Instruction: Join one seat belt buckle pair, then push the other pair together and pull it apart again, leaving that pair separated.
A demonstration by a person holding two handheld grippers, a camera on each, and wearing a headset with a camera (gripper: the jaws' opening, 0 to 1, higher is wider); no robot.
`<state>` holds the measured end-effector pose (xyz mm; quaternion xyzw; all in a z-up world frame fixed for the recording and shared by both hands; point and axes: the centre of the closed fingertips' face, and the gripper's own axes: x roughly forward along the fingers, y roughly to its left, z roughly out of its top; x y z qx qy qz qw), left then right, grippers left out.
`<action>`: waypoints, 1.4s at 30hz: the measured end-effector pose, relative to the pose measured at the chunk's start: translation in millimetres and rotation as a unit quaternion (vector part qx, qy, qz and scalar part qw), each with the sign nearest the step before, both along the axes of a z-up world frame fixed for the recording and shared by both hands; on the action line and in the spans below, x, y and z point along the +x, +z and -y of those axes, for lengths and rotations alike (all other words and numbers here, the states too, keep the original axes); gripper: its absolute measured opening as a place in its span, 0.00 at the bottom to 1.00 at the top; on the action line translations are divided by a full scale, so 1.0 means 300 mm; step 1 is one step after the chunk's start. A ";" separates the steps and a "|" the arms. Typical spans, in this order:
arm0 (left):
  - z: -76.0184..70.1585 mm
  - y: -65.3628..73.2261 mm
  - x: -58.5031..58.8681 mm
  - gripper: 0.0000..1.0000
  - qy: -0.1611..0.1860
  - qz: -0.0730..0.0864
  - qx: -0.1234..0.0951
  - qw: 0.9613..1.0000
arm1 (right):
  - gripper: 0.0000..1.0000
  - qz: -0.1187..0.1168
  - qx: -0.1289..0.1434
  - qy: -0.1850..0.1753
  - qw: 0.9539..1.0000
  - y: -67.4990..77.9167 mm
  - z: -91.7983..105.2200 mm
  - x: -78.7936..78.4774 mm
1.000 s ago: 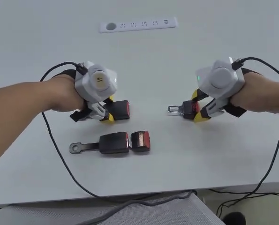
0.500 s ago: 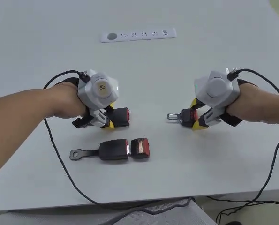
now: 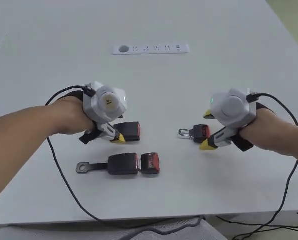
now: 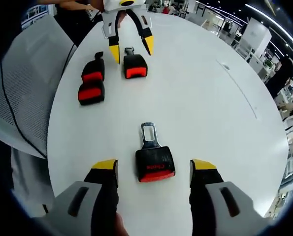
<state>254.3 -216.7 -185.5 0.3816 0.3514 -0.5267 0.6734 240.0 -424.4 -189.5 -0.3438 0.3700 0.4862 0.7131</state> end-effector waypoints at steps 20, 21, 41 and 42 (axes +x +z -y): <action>-0.127 0.197 -0.234 0.74 0.105 0.026 -0.104 0.989 | 0.71 0.012 0.140 -0.118 0.983 0.141 -0.030 -0.190; -0.141 0.192 -0.239 0.76 0.113 0.023 -0.107 0.988 | 0.72 0.013 0.141 -0.120 0.983 0.142 -0.030 -0.198; -0.301 0.192 -0.363 0.97 0.206 0.010 -0.124 0.971 | 0.95 0.026 0.162 -0.183 0.969 0.185 -0.022 -0.296; -0.303 0.191 -0.367 0.99 0.210 0.008 -0.127 0.969 | 0.98 0.028 0.163 -0.187 0.968 0.195 -0.025 -0.298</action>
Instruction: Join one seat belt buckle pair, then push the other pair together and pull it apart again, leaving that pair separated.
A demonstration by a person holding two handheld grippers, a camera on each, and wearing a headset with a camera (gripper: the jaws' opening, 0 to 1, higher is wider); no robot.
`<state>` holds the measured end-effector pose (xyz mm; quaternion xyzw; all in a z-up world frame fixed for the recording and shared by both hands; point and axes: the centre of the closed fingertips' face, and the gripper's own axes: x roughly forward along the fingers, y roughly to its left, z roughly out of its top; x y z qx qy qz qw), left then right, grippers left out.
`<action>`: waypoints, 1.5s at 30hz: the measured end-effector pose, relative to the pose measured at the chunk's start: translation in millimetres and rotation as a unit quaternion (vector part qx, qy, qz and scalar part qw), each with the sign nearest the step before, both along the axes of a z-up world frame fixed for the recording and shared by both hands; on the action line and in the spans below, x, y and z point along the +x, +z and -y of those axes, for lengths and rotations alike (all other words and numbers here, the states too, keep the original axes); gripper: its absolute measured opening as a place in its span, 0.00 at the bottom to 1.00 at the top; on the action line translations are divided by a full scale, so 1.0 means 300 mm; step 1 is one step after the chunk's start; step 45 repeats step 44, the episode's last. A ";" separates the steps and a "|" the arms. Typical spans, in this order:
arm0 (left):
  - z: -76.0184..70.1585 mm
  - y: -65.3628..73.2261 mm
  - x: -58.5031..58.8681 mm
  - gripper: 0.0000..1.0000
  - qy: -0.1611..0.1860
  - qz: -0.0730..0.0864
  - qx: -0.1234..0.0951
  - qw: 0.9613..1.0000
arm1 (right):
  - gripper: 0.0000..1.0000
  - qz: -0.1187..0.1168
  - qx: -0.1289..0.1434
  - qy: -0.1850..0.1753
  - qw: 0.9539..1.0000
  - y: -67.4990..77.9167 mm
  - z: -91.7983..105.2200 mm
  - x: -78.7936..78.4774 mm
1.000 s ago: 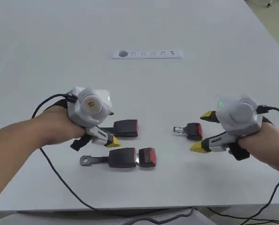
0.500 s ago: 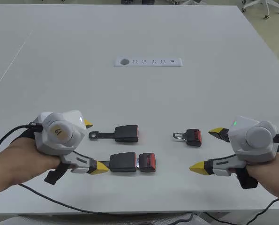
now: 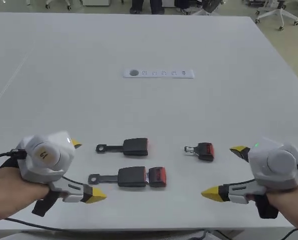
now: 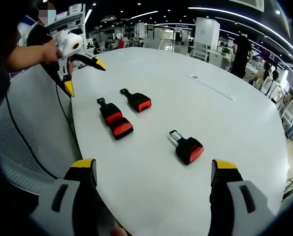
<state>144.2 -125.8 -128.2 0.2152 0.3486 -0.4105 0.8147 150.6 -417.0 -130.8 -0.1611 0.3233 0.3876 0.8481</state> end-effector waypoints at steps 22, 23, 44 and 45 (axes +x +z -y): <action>-0.042 -0.022 -0.015 1.00 0.033 -0.008 -0.006 0.999 | 0.99 -0.004 0.015 -0.020 1.000 0.012 -0.014 -0.014; -0.043 -0.023 -0.016 1.00 0.034 -0.010 -0.006 0.999 | 0.98 -0.001 0.015 -0.021 1.000 0.016 -0.014 -0.012; -0.037 -0.030 -0.028 1.00 0.037 -0.010 -0.016 0.999 | 0.99 0.004 0.011 -0.024 1.000 0.021 -0.029 -0.024; -0.037 -0.030 -0.028 1.00 0.037 -0.010 -0.016 0.999 | 0.99 0.004 0.011 -0.024 1.000 0.021 -0.029 -0.024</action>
